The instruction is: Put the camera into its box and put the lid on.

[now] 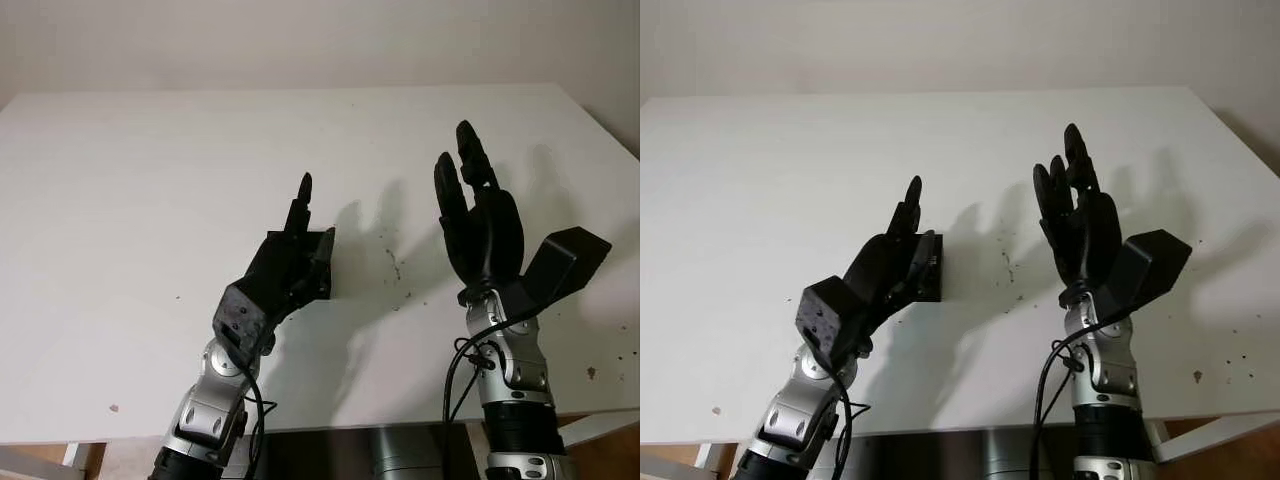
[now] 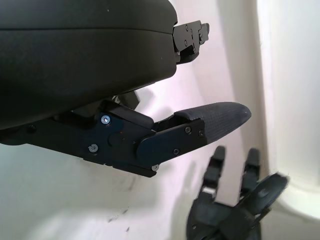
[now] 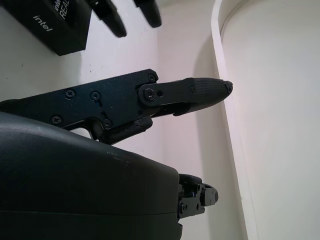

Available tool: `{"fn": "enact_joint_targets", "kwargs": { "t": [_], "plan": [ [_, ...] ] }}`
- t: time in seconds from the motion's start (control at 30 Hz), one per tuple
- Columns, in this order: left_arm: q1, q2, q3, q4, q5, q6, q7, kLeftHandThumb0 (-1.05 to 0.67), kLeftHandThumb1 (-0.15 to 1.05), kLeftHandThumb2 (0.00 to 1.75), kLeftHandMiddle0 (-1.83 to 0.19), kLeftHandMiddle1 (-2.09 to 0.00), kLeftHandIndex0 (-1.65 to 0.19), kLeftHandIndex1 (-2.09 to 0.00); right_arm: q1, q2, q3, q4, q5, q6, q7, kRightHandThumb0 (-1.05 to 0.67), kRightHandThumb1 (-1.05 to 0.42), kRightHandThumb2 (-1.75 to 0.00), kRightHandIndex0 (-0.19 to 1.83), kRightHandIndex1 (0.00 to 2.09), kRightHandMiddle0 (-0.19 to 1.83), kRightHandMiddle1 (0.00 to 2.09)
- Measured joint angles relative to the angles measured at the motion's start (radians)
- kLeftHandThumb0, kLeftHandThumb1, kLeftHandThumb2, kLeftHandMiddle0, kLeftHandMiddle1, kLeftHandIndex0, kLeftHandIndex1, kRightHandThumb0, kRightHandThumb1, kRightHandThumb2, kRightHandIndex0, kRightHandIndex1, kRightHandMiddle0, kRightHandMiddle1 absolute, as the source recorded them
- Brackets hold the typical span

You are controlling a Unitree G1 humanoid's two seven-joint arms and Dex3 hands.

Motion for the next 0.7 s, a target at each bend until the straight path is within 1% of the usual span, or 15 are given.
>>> {"fn": "enact_joint_targets", "kwargs": {
  "t": [0.1,0.2,0.3,0.4,0.5,0.6,0.7],
  "plan": [
    [-0.04,-0.008,0.048,-0.02,-0.033,-0.049,0.017,-0.69,1.05,0.62,0.19,0.0,0.19,0.0,-0.002,0.0,0.003,0.003,0.0,0.0,0.005,-0.64,-1.05,-0.23,-0.01,0.06,0.03,0.05],
    [-0.084,-0.008,0.086,-0.027,-0.044,-0.086,0.031,-0.71,1.05,0.65,0.19,0.0,0.19,0.0,-0.009,0.0,0.008,0.008,0.005,0.002,0.017,-0.64,-1.05,-0.22,-0.02,0.05,0.03,0.05],
    [-0.099,0.003,0.103,-0.036,-0.037,-0.088,0.032,-0.74,1.05,0.67,0.19,0.0,0.19,0.0,-0.017,-0.001,0.009,0.009,0.008,0.004,0.027,-0.65,-1.05,-0.22,-0.02,0.05,0.03,0.05],
    [-0.106,0.006,0.123,-0.042,-0.036,-0.09,0.037,-0.77,1.05,0.65,0.19,0.0,0.19,0.0,-0.022,-0.004,0.011,0.014,0.007,0.007,0.031,-0.66,-1.05,-0.21,-0.02,0.05,0.03,0.05],
    [-0.121,0.018,0.152,-0.039,-0.038,-0.117,0.04,-0.77,1.05,0.66,0.19,0.0,0.19,0.0,-0.029,-0.009,0.014,0.028,-0.005,0.007,0.031,-0.68,-1.05,-0.2,0.0,0.06,0.04,0.06],
    [-0.157,0.064,0.192,0.001,-0.037,-0.145,0.035,-0.77,1.05,0.65,0.19,0.0,0.19,0.0,-0.036,-0.014,0.022,0.048,-0.03,-0.005,0.035,-0.7,-1.05,-0.21,-0.01,0.06,0.05,0.06],
    [-0.17,0.12,0.234,0.088,-0.036,-0.146,0.032,-0.78,1.05,0.62,0.19,0.0,0.19,0.0,-0.037,-0.019,0.033,0.052,-0.045,-0.012,0.044,-0.71,-1.05,-0.22,-0.03,0.04,0.03,0.05]
  ]
}}
